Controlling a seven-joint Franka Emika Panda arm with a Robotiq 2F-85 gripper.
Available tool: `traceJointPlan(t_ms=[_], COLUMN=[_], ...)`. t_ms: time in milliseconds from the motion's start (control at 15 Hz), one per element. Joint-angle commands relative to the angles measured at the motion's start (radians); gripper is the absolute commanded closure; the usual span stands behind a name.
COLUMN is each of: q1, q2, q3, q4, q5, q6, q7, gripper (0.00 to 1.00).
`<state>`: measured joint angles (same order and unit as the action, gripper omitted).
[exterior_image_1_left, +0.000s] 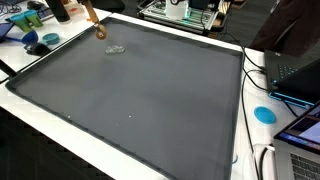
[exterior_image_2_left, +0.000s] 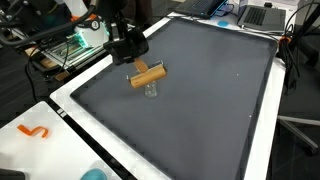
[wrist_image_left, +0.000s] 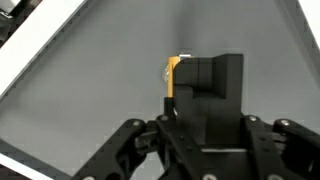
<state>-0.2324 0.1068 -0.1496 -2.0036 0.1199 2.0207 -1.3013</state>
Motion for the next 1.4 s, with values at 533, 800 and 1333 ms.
traceJointPlan(t_ms=[533, 800, 1333], q1=[0.134, 0.175, 0.238], q2=[-0.146, -0.159, -0.179], q3=[0.073, 0.109, 0.166], q4=[-0.155, -0.163, -0.143], q5=[-0.262, -0.327, -0.352], q6=[0.051, 0.045, -0.010], q7=[0.299, 0.430, 0.645], gripper=[0.76, 0.76, 0.76])
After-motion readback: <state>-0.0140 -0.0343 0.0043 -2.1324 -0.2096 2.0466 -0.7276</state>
